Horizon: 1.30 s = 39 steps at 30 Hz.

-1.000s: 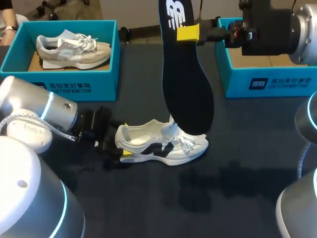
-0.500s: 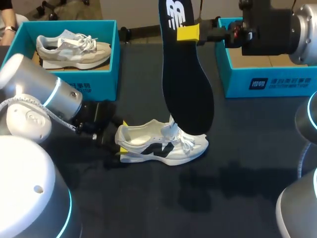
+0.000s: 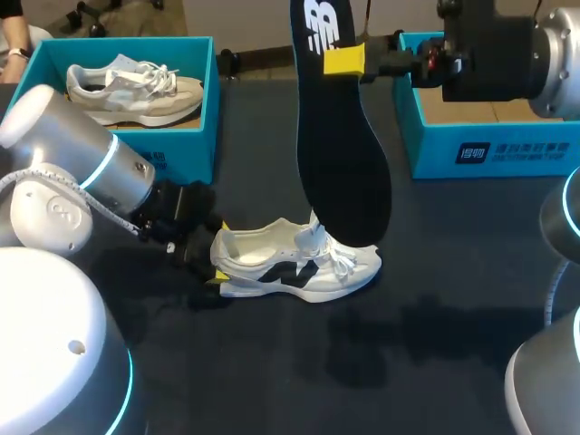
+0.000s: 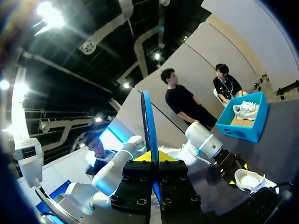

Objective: Take the shoe out of the shoebox, open the shoe tongue, remove and reinsert the insole, then place the shoe into the shoebox

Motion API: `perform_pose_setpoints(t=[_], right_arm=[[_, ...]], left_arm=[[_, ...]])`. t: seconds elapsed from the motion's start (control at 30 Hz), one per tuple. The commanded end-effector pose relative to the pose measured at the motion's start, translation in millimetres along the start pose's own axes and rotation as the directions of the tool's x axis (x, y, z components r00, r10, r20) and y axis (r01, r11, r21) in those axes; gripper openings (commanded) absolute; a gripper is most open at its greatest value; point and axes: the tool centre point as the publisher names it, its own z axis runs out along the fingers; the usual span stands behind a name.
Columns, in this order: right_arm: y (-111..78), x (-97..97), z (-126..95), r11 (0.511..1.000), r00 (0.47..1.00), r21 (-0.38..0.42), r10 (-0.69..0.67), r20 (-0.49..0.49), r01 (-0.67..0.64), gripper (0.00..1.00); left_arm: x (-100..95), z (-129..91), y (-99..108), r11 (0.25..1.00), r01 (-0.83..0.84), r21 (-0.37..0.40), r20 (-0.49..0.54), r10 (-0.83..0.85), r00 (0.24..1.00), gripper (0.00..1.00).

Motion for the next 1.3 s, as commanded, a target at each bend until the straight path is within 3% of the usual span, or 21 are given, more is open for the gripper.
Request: perform_pose_setpoints(t=[0.03, 0.53, 0.93, 1.3], right_arm=[[-0.3, -0.3, 2.6, 1.0, 1.0, -0.001, 0.002, 0.002, -0.002, 0.0], [-0.3, -0.3, 2.6, 1.0, 1.0, -0.001, 0.002, 0.002, -0.002, 0.0], [-0.3, -0.3, 2.6, 1.0, 1.0, -0.001, 0.002, 0.002, -0.002, 0.0], [-0.3, -0.3, 2.6, 1.0, 1.0, -0.001, 0.002, 0.002, -0.002, 0.0]], left_arm=[[-0.6, -12.6, -11.2, 0.988, 0.007, -0.152, -0.004, -0.008, 1.0, 1.0], [1.8, -18.4, -20.6, 0.911, -0.003, -0.412, 0.026, 0.015, 1.0, 1.0], [1.0, -37.7, -36.7, 0.897, -0.02, -0.442, 0.033, 0.039, 0.999, 1.0], [6.6, -40.5, -45.0, 0.901, -0.024, -0.433, 0.036, 0.044, 0.998, 1.0]])
